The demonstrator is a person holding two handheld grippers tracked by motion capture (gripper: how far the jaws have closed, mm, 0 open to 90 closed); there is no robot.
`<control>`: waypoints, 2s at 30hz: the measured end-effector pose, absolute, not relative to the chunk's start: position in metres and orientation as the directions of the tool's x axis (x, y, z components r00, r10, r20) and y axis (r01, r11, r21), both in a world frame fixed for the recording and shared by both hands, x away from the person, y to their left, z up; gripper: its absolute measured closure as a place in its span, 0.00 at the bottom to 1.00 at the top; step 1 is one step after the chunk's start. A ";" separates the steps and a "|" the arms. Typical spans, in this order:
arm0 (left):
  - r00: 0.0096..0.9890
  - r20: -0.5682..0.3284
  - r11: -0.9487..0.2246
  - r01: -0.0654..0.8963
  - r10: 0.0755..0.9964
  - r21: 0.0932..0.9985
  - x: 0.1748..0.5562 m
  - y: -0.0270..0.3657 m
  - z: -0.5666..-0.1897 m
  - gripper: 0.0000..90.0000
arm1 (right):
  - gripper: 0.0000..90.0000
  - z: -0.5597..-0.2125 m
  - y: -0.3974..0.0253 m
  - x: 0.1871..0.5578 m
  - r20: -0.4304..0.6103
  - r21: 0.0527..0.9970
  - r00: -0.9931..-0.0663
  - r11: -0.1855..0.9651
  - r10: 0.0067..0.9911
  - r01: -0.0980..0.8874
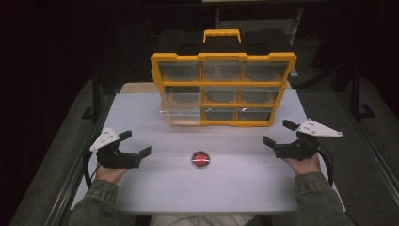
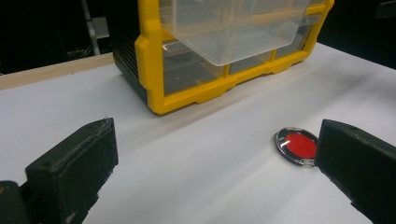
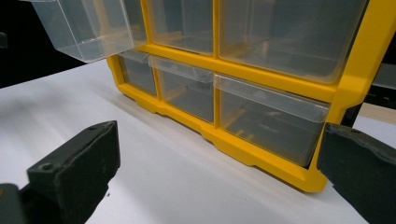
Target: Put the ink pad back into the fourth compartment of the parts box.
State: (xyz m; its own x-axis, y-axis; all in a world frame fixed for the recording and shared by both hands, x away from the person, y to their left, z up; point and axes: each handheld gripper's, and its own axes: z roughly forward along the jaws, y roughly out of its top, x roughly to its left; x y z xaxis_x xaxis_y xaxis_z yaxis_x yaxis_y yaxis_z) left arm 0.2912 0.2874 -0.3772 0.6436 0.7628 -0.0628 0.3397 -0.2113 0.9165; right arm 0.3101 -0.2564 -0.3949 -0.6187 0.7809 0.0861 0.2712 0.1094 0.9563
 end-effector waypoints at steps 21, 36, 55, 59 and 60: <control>0.714 -0.055 -0.272 0.335 0.698 0.902 0.296 0.248 -0.379 0.00 | 0.00 -0.396 -0.257 0.308 0.079 0.952 -0.618 0.125 0.782 0.280; 0.762 -0.045 -0.323 0.327 0.646 0.888 0.301 0.220 -0.387 0.00 | 0.00 -0.397 -0.257 0.309 0.073 0.950 -0.617 0.134 0.783 0.283; 0.820 -0.032 -0.405 0.316 0.572 0.858 0.312 0.185 -0.405 0.00 | 0.00 -0.398 -0.258 0.307 0.065 0.947 -0.611 0.145 0.789 0.288; 0.831 -0.022 -0.430 0.310 0.555 0.848 0.314 0.181 -0.409 0.00 | 0.00 -0.399 -0.258 0.307 0.070 0.945 -0.614 0.145 0.787 0.293; 0.833 -0.018 -0.438 0.309 0.554 0.844 0.314 0.179 -0.410 0.00 | 0.00 -0.399 -0.258 0.307 0.070 0.945 -0.614 0.145 0.787 0.293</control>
